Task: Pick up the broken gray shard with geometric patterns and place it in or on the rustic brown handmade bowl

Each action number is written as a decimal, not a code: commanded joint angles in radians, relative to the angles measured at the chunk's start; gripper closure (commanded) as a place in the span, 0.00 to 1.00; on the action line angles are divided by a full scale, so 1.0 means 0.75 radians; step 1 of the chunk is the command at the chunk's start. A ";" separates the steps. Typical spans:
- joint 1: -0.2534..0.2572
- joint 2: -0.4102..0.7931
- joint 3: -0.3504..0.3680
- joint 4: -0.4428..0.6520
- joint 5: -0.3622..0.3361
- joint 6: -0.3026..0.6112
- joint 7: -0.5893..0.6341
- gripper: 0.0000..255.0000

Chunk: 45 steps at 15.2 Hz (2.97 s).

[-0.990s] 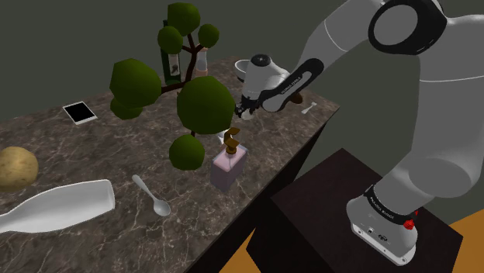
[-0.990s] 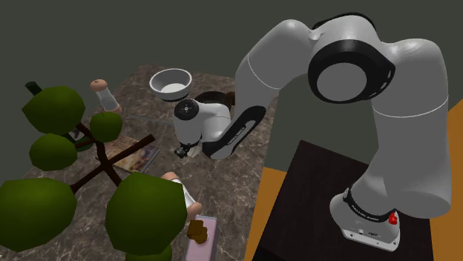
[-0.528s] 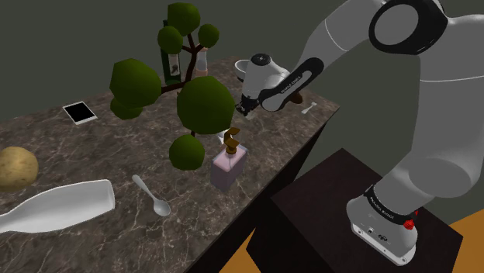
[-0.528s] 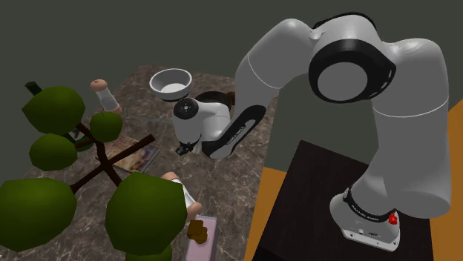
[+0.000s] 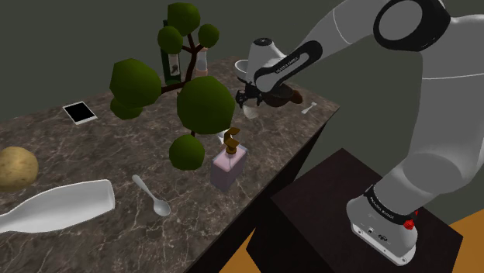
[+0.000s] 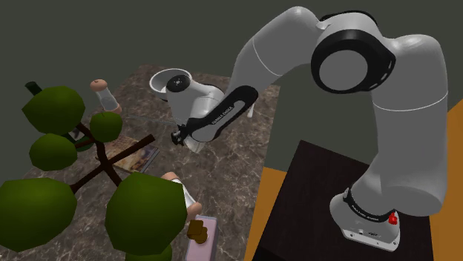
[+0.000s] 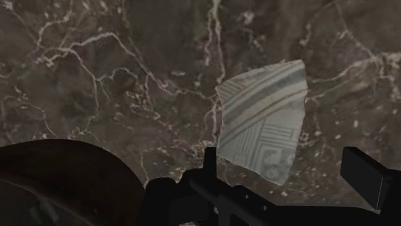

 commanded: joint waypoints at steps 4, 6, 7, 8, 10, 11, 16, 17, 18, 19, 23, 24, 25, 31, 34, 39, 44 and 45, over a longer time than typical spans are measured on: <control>-0.012 0.070 -0.002 0.048 0.020 0.002 -0.001 0.00; -0.009 0.101 -0.010 0.060 0.012 0.020 0.004 0.00; -0.008 0.110 -0.013 0.064 0.010 0.026 0.005 0.00; -0.008 0.110 -0.013 0.064 0.010 0.026 0.005 0.00; -0.008 0.110 -0.013 0.064 0.010 0.026 0.005 0.00; -0.008 0.110 -0.013 0.064 0.010 0.026 0.005 0.00; -0.008 0.110 -0.013 0.064 0.010 0.026 0.005 1.00; -0.008 0.110 -0.013 0.064 0.010 0.026 0.005 1.00; -0.008 0.111 -0.013 0.065 0.010 0.025 0.005 1.00; -0.008 0.108 -0.012 0.064 0.010 0.024 0.005 1.00; 0.000 0.119 -0.014 0.074 0.008 0.023 0.013 1.00; -0.008 0.110 -0.013 0.064 0.010 0.026 0.005 1.00; -0.011 0.096 -0.008 0.061 0.014 0.015 0.001 1.00; -0.028 0.016 0.017 0.049 0.044 -0.053 -0.029 1.00; -0.036 -0.022 0.029 0.048 0.059 -0.088 -0.044 1.00; -0.048 -0.082 0.047 0.050 0.086 -0.149 -0.069 1.00; -0.057 -0.137 0.063 0.061 0.113 -0.213 -0.094 1.00; -0.059 -0.148 0.065 0.064 0.118 -0.226 -0.099 1.00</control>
